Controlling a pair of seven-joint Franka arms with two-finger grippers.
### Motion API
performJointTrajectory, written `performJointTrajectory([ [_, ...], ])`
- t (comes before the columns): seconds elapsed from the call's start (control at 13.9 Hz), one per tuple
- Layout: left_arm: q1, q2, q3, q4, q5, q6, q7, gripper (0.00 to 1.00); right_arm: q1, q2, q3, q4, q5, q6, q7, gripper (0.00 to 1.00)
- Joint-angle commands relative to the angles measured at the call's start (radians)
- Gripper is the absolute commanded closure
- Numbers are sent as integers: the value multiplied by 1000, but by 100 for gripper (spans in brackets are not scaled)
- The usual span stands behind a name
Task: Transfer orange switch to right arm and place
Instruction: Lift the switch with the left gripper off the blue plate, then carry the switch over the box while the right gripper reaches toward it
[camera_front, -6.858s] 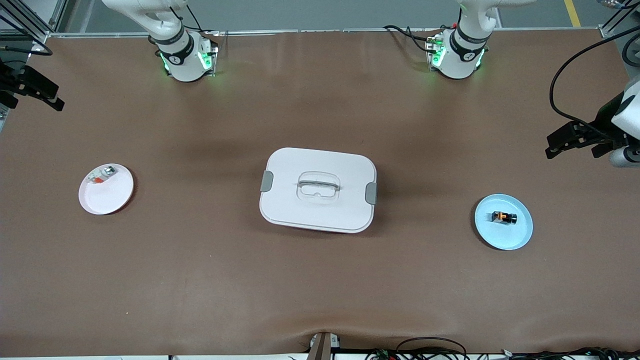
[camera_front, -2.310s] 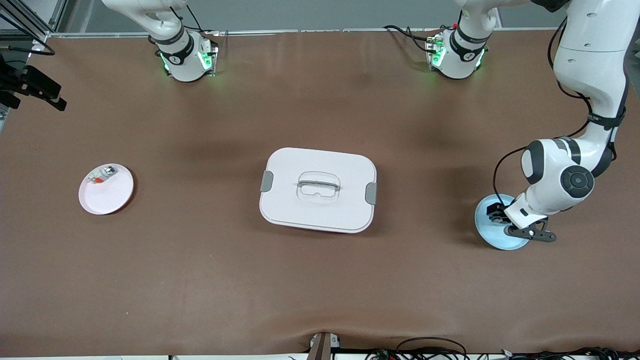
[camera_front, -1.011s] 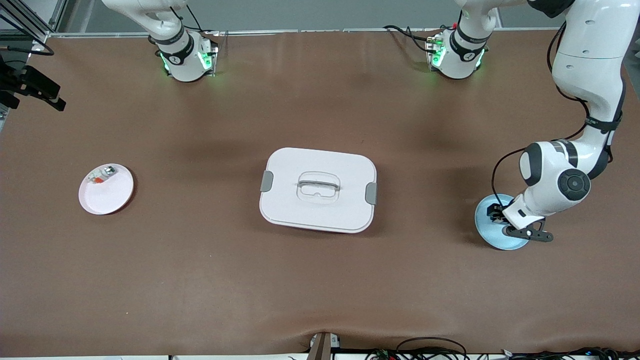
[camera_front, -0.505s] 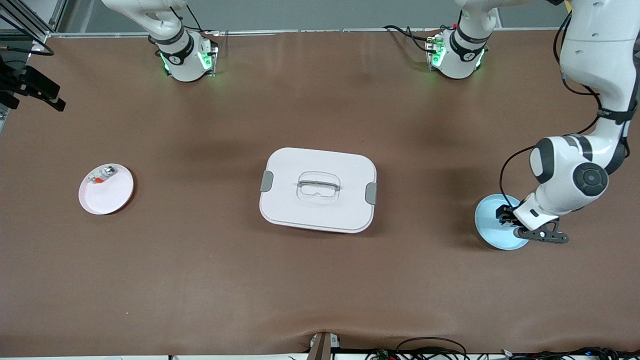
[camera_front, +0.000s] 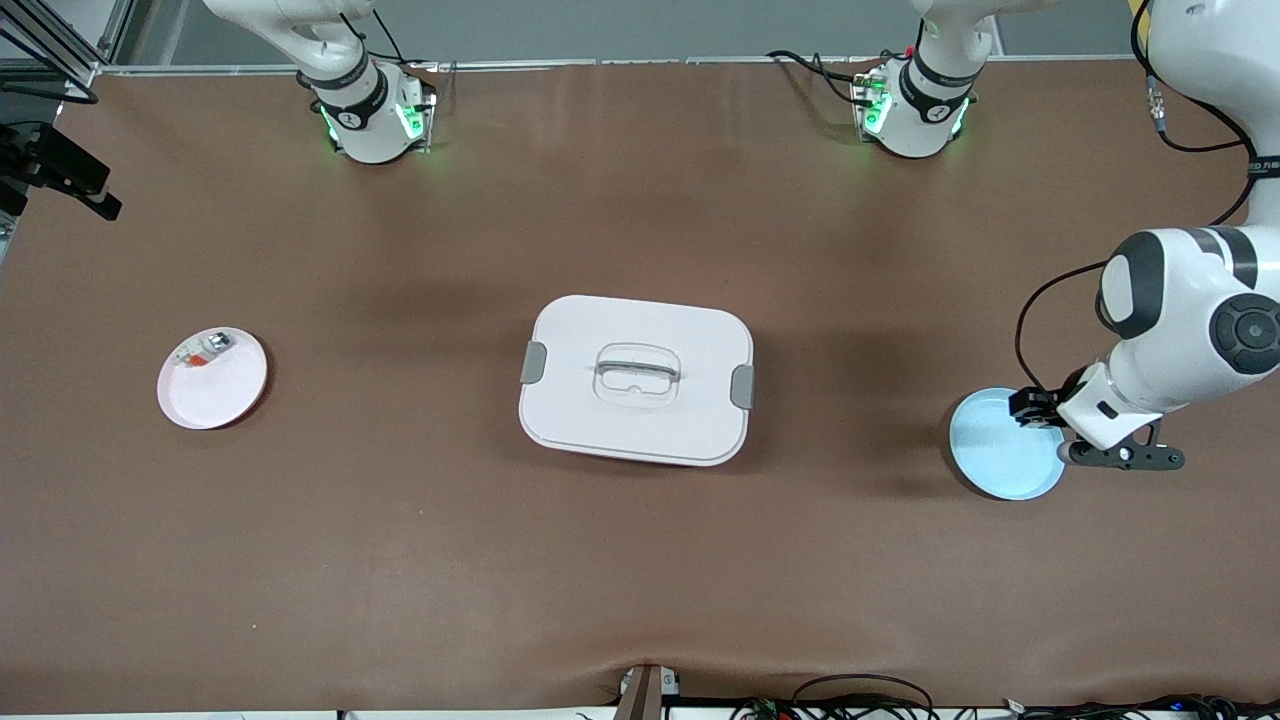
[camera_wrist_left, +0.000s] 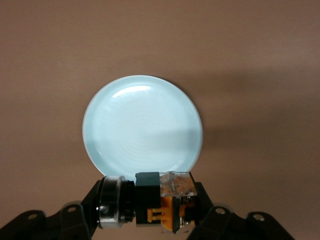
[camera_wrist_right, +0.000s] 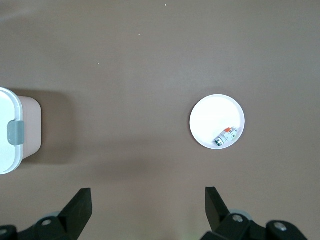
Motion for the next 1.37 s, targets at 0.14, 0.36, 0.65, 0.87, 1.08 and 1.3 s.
performJointTrajectory([
  [0.14,0,-88,-111,156,-86,-287,-153,78,-5,43,-1,16,-19,0,-3,0],
  [0.36,1,-143,-209,214,-140,-398,-300,78,-8,100,-1,16,-17,2,-3,0],
  [0.65,1,-168,-355,303,-208,-415,-544,78,-5,103,-1,16,-23,2,-5,0],
  [0.87,0,-166,-426,331,-250,-413,-689,78,-8,124,-1,16,-20,8,-5,0],
  [1.08,-6,-160,-484,368,-255,-390,-766,78,-9,189,-1,18,-16,30,-5,0],
  [1.3,-8,-158,-547,368,-254,-346,-879,78,-6,230,-1,18,-22,42,-5,0],
])
